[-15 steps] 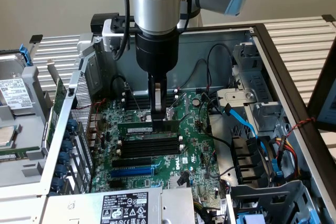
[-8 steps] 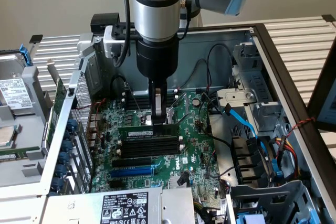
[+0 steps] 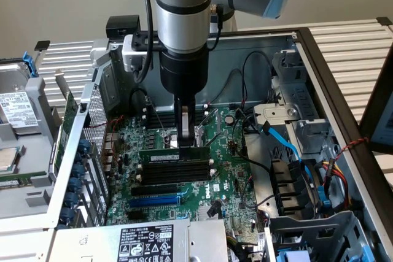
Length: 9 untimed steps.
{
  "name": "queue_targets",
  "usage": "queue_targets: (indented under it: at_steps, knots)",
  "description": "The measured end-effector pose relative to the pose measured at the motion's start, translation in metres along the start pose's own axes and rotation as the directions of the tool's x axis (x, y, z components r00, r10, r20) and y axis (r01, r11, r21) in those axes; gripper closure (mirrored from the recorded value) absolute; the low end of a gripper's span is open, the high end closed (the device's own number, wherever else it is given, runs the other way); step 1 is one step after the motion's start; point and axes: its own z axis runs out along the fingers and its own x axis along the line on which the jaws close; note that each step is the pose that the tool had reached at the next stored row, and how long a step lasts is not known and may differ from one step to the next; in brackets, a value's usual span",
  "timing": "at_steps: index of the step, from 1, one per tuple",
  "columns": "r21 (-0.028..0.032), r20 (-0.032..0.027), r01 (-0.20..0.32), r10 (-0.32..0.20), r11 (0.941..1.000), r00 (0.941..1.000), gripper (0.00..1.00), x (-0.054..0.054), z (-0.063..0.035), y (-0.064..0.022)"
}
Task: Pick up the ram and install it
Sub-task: 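Insert the ram into the slot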
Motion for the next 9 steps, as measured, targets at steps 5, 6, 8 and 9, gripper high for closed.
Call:
queue_targets:
  at_steps: [5,6,8,9]
  knots:
    - [0.0111,-0.0008,0.0,0.0,0.9999,1.0,0.87,0.0,0.0037,0.0018]
    - [0.0125,-0.0012,0.0,0.0,0.9999,1.0,0.87,0.0,0.004,0.0026]
    - [0.0157,-0.0022,0.0,0.0,0.9999,1.0,0.87,0.0,0.0047,0.0036]
    - [0.0181,-0.0024,-0.001,0.001,0.9998,1.0,0.87,0.0,0.005,0.0038]
